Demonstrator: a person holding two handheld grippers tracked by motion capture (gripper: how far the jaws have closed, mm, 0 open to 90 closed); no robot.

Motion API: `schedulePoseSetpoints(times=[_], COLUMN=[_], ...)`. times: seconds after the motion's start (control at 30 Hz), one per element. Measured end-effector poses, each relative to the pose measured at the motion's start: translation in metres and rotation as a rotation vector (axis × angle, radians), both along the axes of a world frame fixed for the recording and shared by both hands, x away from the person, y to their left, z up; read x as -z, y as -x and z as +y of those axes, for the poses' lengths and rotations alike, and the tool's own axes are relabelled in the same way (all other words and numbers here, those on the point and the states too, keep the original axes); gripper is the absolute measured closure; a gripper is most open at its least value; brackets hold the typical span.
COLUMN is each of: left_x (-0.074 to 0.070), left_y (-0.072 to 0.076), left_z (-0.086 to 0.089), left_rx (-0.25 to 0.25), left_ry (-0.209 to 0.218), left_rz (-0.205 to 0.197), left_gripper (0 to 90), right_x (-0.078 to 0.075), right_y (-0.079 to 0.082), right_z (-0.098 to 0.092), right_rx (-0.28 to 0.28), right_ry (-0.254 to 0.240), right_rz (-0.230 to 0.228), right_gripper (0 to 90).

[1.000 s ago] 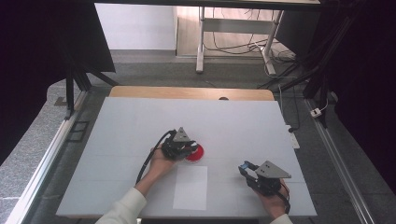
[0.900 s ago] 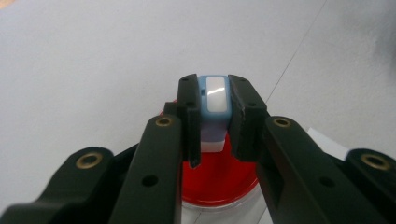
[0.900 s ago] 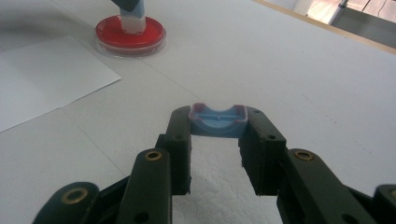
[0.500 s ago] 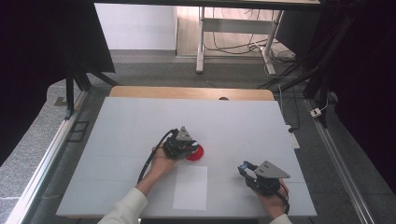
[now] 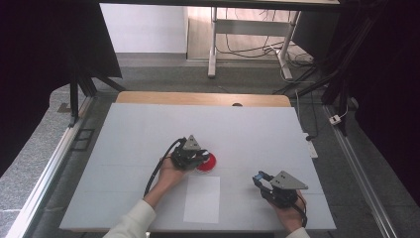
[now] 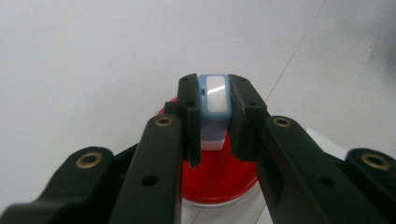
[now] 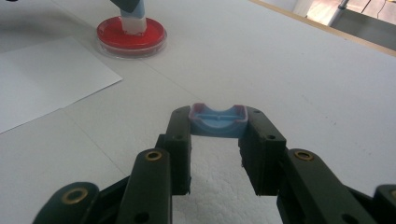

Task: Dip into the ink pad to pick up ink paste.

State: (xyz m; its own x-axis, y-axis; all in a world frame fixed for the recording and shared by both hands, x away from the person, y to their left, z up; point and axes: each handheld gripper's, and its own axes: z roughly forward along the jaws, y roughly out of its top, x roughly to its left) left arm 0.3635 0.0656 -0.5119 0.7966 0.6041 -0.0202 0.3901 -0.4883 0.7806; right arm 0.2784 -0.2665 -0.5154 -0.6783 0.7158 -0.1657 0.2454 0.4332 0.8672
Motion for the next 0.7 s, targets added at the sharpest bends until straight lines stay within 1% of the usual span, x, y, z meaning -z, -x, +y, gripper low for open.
schedulePoseSetpoints(times=[0.07,0.13,0.2,0.23,0.27,0.33,0.37,0.4,0.47,0.57,0.7], left_x=[0.000,-0.002,-0.005,-0.007,-0.010,-0.015,-0.018,-0.020,-0.023,-0.023,-0.019], left_y=[0.000,0.000,0.001,0.000,0.001,0.000,0.000,0.000,0.000,-0.001,-0.003], left_z=[0.000,-0.001,-0.002,-0.001,0.000,0.005,0.007,0.009,0.012,0.015,0.014], left_rx=[-0.002,0.002,0.002,-0.003,-0.008,-0.014,-0.018,-0.022,-0.023,-0.029,-0.029], left_ry=[-0.001,-0.015,-0.014,-0.003,0.008,0.047,0.059,0.060,0.057,0.045,0.000], left_rz=[0.001,-0.005,-0.017,-0.019,-0.027,-0.025,-0.024,-0.025,-0.024,-0.009,0.005], left_gripper=[76.0,76.0,75.9,75.8,75.8,75.8,75.8,75.8,75.8,75.7,75.7], right_x=[0.000,0.000,-0.001,0.000,-0.001,-0.001,-0.001,-0.001,-0.001,-0.001,-0.002], right_y=[0.000,0.000,0.000,0.000,0.000,0.000,-0.001,-0.001,-0.001,0.000,0.000], right_z=[0.000,0.000,0.000,0.000,-0.001,-0.001,-0.002,-0.002,-0.002,-0.002,-0.002], right_rx=[0.002,0.003,0.003,0.001,0.002,0.003,0.006,0.006,0.006,0.004,0.005], right_ry=[0.006,0.005,0.006,-0.001,0.006,-0.001,0.000,-0.003,-0.002,-0.003,-0.004], right_rz=[0.001,0.000,0.001,-0.001,0.000,0.000,0.000,0.001,0.001,-0.001,-0.002], right_gripper=[64.7,64.7,64.7,64.7,64.7,64.7,64.7,64.7,64.7,64.7,64.7])
